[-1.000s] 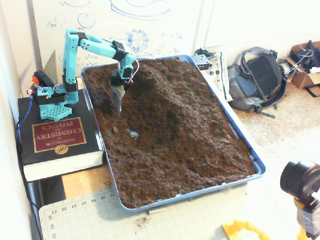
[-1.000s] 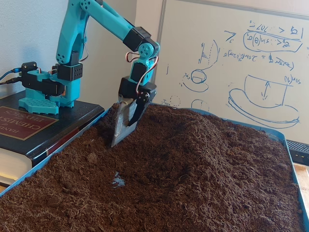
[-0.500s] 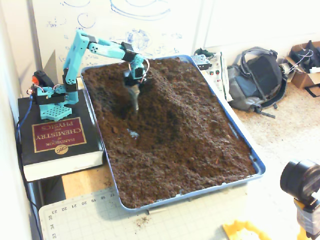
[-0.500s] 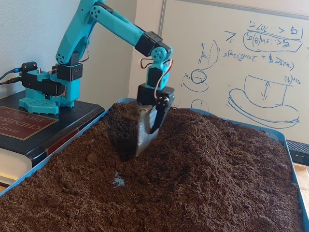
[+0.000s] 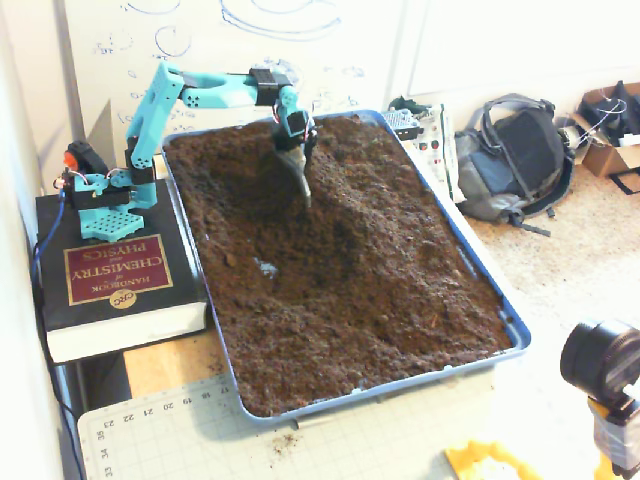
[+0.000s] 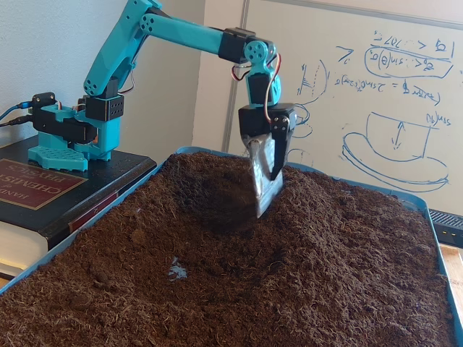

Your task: Build a berm.

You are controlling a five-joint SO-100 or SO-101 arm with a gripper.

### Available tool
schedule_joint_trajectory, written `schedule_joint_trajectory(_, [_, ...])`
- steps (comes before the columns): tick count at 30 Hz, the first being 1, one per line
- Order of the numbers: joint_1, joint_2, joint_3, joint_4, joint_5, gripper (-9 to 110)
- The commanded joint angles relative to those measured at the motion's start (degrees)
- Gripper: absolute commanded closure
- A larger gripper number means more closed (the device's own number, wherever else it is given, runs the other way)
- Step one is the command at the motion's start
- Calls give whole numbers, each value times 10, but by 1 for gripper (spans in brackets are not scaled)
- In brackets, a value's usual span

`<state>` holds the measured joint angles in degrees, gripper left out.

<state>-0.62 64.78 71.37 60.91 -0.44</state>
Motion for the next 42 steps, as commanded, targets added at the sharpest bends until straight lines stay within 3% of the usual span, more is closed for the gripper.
schedule_joint_trajectory(1, [18,66,-65,26,-5,101])
schedule_joint_trajectory(5, [33,110,-84,77,-37,101])
schedule_joint_trajectory(9, [41,129,-131,50,-44,101])
schedule_joint_trajectory(23, [-43,-37,-148,-373,4,101])
schedule_joint_trajectory(34, [-118,-191,-155,-561,9,101])
schedule_joint_trajectory(42, [-117,-271,-150,-599,2,101])
